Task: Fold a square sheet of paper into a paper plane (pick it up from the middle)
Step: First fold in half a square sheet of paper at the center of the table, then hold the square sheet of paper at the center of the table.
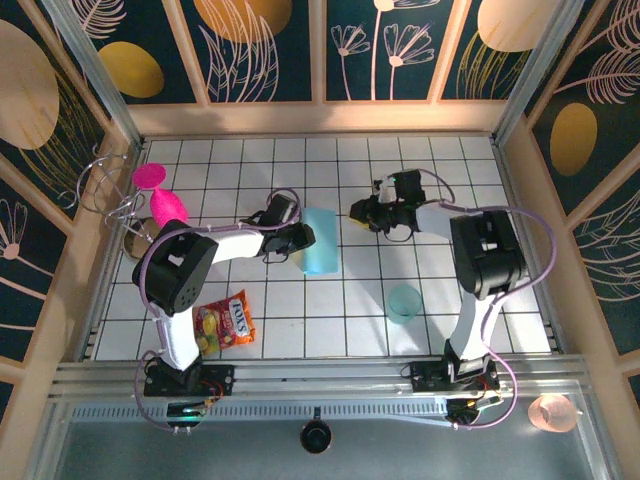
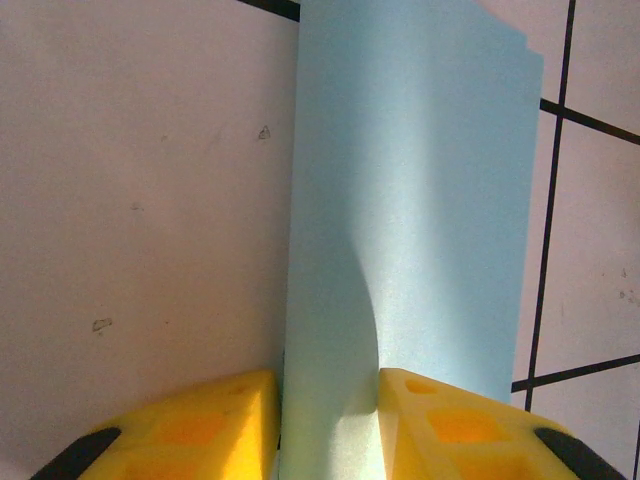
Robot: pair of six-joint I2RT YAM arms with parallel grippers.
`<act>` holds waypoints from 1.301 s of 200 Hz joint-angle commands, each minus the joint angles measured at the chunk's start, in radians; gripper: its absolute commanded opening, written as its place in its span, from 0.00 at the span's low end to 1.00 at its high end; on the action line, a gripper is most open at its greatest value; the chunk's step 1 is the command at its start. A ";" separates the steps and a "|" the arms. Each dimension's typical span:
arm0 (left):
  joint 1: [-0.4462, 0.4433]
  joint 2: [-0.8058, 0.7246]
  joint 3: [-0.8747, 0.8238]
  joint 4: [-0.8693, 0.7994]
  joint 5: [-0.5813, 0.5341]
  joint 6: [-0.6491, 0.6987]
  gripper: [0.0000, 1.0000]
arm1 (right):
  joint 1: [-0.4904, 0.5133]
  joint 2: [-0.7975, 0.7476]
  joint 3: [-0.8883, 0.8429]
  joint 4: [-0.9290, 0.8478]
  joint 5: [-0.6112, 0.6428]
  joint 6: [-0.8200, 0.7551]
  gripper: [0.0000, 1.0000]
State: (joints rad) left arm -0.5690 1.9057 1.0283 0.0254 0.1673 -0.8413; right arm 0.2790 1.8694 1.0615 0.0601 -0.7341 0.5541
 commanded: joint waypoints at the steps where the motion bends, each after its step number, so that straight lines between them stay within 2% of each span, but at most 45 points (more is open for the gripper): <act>1: -0.007 0.080 -0.021 -0.042 -0.033 0.014 0.34 | -0.001 -0.060 -0.055 0.018 0.129 -0.025 0.32; 23: -0.010 0.106 -0.014 -0.046 -0.023 0.031 0.35 | -0.001 -0.074 -0.074 0.032 0.154 -0.034 0.32; 117: -0.017 0.153 0.005 -0.061 -0.018 0.118 0.35 | 0.022 -0.024 -0.048 0.023 0.108 -0.062 0.31; 260: -0.020 0.214 0.033 -0.093 -0.019 0.142 0.36 | 0.076 0.016 -0.023 0.027 0.081 -0.069 0.26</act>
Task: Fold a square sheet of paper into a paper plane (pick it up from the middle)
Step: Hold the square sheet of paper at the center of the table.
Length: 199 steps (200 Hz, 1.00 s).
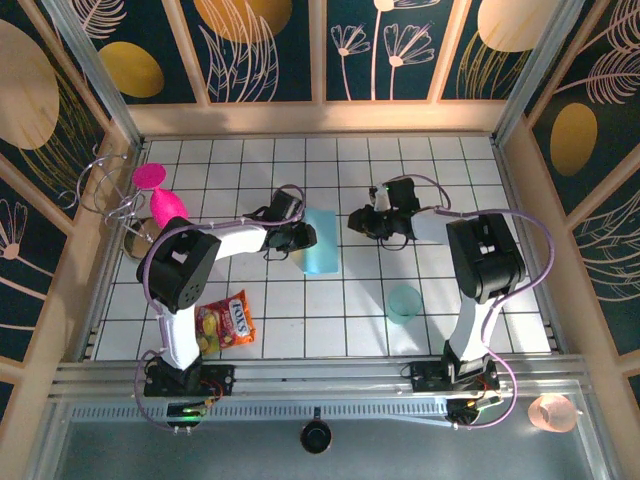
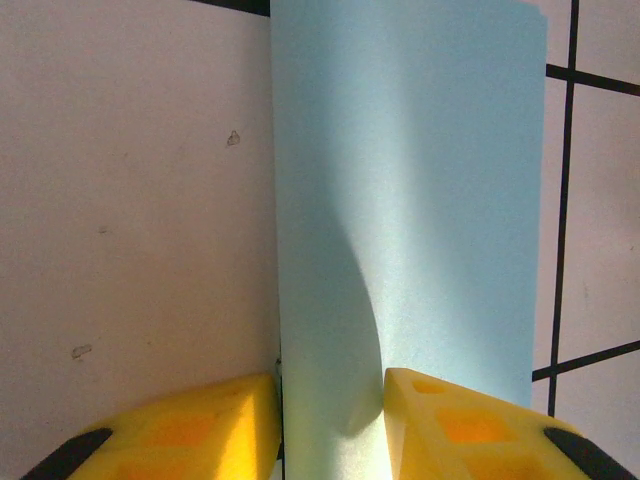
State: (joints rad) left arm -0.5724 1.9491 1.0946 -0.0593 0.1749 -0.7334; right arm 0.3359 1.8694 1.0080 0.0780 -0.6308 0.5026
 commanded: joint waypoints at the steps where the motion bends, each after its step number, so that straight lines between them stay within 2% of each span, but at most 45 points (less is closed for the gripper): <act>1: -0.016 0.171 -0.033 -0.008 -0.026 0.034 0.36 | 0.020 0.016 0.030 0.009 -0.023 -0.018 0.26; 109: -0.015 0.201 -0.021 -0.014 -0.026 0.016 0.35 | 0.091 0.075 0.081 0.027 -0.072 0.017 0.24; 199: -0.016 0.213 -0.015 -0.026 -0.032 0.059 0.36 | 0.124 0.137 0.126 -0.014 -0.074 0.013 0.21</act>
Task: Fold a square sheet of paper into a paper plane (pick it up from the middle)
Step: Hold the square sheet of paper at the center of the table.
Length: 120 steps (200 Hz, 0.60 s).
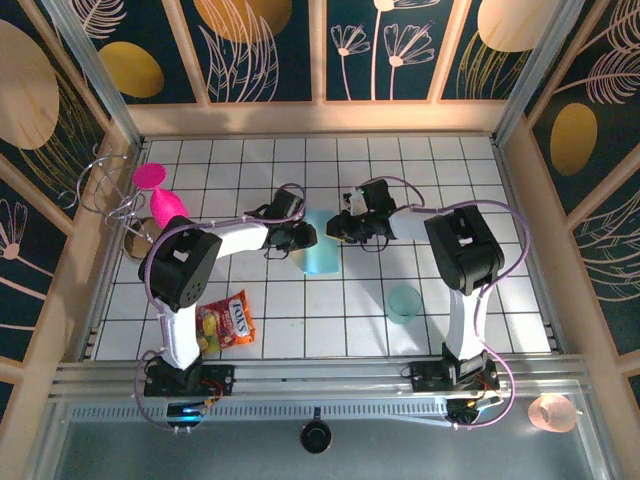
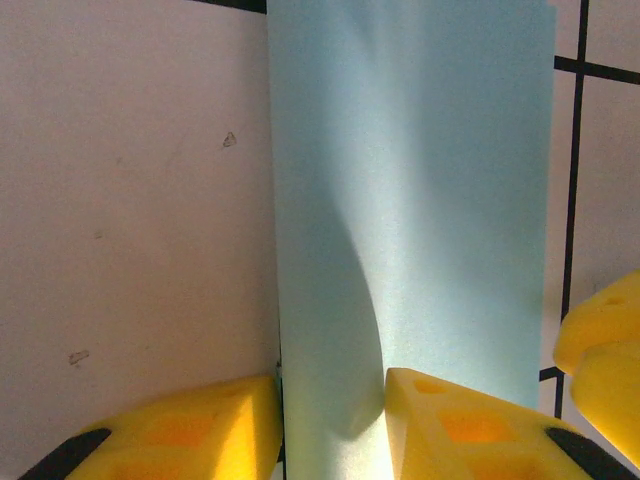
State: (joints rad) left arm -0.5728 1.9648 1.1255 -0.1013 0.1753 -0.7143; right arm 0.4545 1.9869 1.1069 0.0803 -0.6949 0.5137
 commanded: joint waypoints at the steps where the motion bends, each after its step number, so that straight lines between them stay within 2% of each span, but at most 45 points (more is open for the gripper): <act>1: -0.016 0.198 -0.045 0.017 -0.033 0.040 0.37 | 0.006 0.019 0.027 -0.017 -0.010 0.002 0.21; 120: -0.017 0.210 -0.026 0.006 -0.037 0.070 0.34 | 0.006 0.025 0.027 -0.030 -0.006 0.000 0.20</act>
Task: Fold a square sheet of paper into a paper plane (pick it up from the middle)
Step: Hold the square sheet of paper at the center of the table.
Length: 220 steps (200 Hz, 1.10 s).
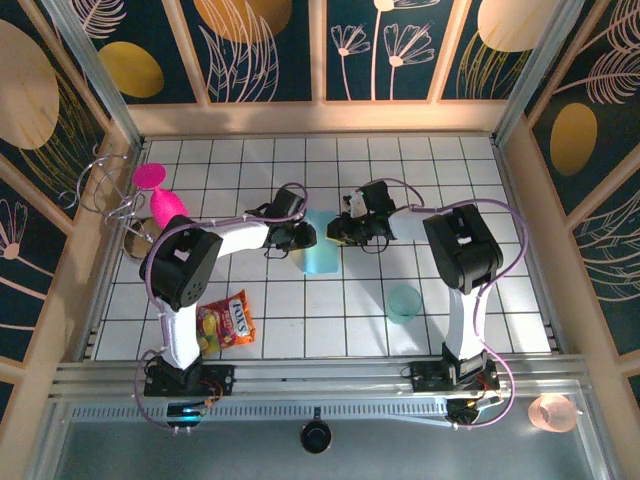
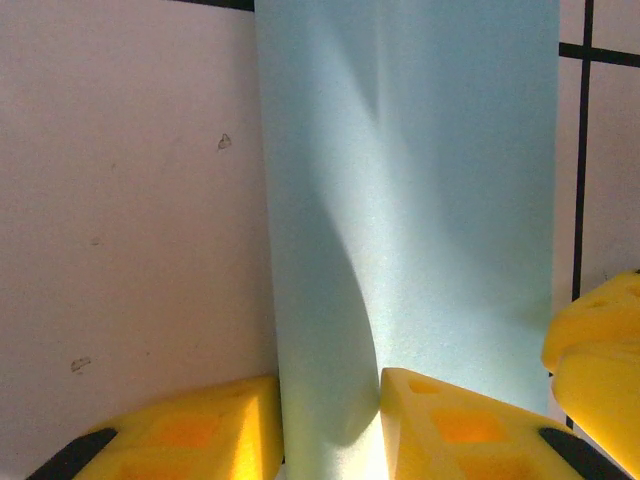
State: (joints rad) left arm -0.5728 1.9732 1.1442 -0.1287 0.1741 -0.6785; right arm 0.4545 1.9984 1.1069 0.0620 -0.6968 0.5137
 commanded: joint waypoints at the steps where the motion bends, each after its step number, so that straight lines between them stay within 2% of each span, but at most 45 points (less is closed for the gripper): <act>1: -0.017 0.202 -0.045 0.034 -0.036 0.034 0.34 | 0.006 0.015 0.027 -0.012 -0.004 0.000 0.20; 104: -0.018 0.216 -0.047 0.043 -0.024 0.039 0.35 | 0.006 0.044 0.035 -0.033 -0.006 -0.010 0.20; 160: -0.018 0.207 -0.047 0.040 -0.027 0.037 0.35 | 0.007 0.078 0.034 -0.136 0.102 -0.039 0.18; 196: -0.017 0.135 -0.050 0.036 -0.037 0.019 0.37 | -0.002 0.096 0.013 -0.213 0.182 -0.050 0.16; 220: -0.015 0.019 -0.055 0.035 -0.075 -0.009 0.41 | -0.009 0.105 -0.008 -0.225 0.204 -0.061 0.14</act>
State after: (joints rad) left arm -0.5766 1.9522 1.1412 -0.1268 0.1722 -0.6735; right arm 0.4583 2.0346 1.1439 -0.0208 -0.6407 0.4946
